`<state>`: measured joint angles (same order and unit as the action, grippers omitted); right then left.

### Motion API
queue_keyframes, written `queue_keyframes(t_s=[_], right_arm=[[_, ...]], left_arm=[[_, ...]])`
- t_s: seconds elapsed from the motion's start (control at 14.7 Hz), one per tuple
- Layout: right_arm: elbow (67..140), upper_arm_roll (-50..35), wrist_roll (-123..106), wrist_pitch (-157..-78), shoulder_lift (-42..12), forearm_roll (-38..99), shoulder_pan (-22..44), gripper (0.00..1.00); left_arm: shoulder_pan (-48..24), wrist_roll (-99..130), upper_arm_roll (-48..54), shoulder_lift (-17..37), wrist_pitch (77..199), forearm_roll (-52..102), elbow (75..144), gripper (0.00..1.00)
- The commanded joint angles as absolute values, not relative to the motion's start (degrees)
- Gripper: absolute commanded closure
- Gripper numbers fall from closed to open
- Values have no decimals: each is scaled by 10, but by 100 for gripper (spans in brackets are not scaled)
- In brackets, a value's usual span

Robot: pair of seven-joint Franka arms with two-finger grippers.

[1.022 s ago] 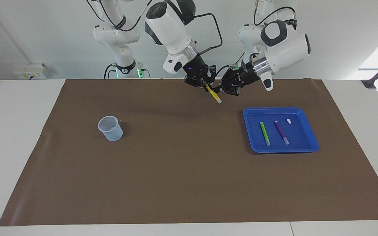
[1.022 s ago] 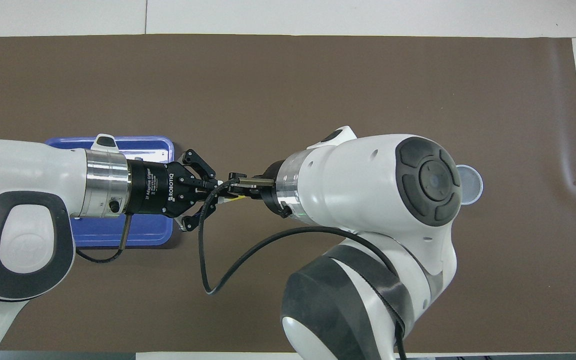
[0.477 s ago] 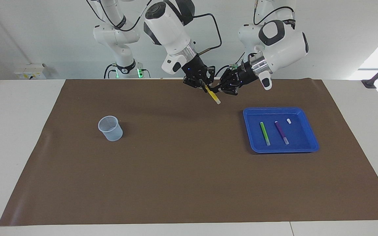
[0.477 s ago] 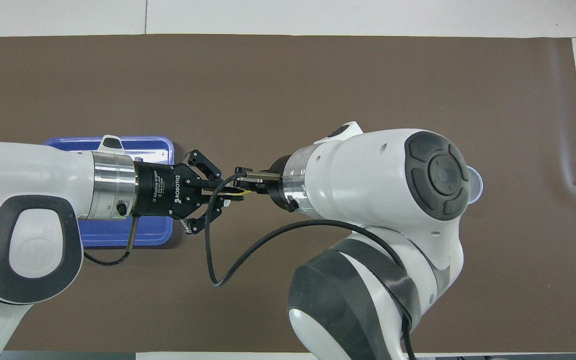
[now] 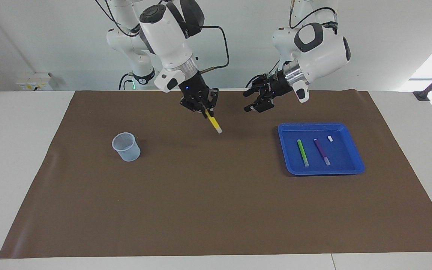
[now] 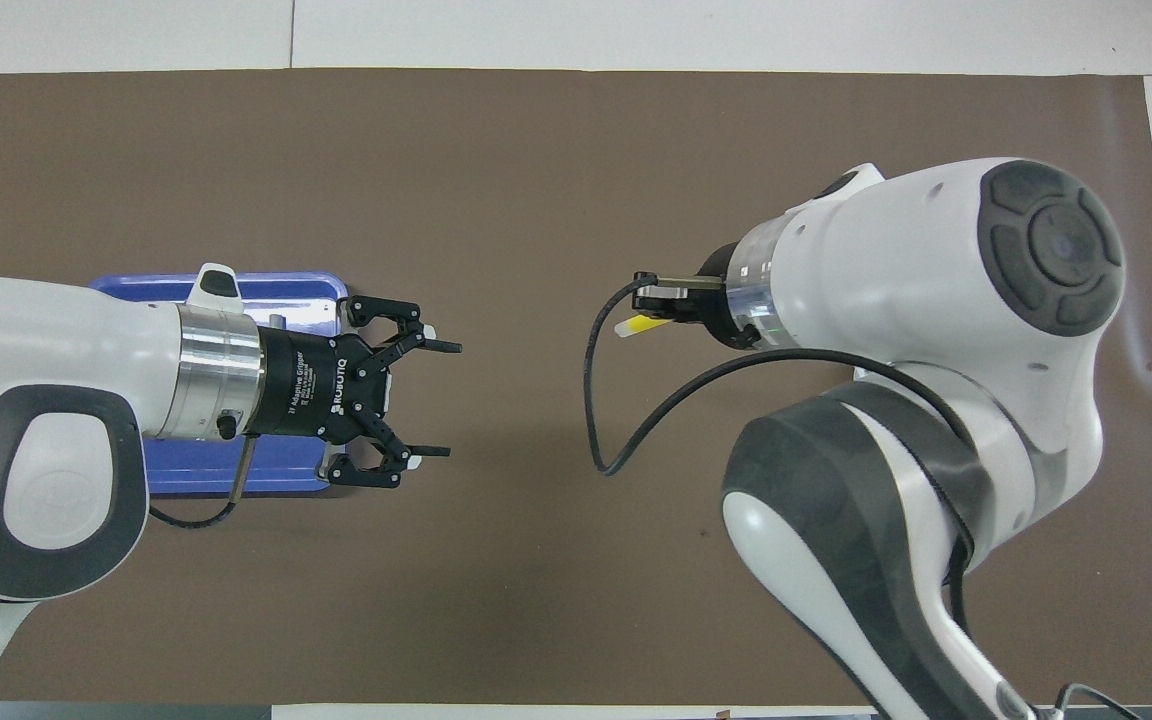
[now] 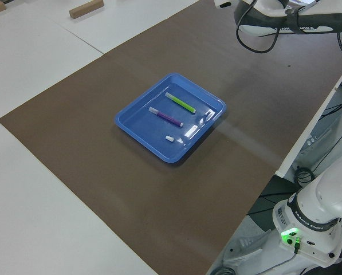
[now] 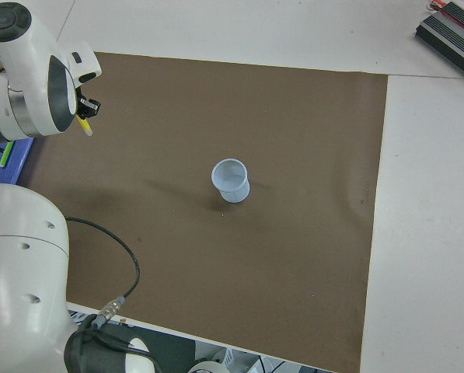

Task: Transfer and insert pens with both arms
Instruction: 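Open the left gripper while the right gripper carries the pen away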

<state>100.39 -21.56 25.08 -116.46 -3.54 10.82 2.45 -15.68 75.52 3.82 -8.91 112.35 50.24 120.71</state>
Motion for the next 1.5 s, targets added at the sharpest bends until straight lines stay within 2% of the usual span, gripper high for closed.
queue_keyframes(t_s=[0.0, 0.41, 0.68, 0.89, 1.23, 1.43], right_arm=[[1036, -162, 173, -1141, -11, 89, 20, 100], [1099, -35, 46, -1141, 14, 39, 20, 100], [1152, 3, 25, -1144, 38, 10, 19, 100], [1178, 11, 25, -1150, 47, 1, 19, 100], [1237, 14, 24, -1208, 47, 0, 17, 100], [1271, 14, 24, -1245, 45, 0, 16, 100]], left_arm=[[-121, 658, 35, -112, 1073, 441, 1224, 0], [-12, 375, 35, -107, 1027, 267, 1242, 0], [39, 154, 35, -79, 1051, 170, 1252, 0], [53, 36, 35, -56, 1115, 87, 1258, 0], [41, 1, 36, -26, 1308, 67, 1338, 0], [41, -23, 36, -8, 1335, 65, 1338, 6]])
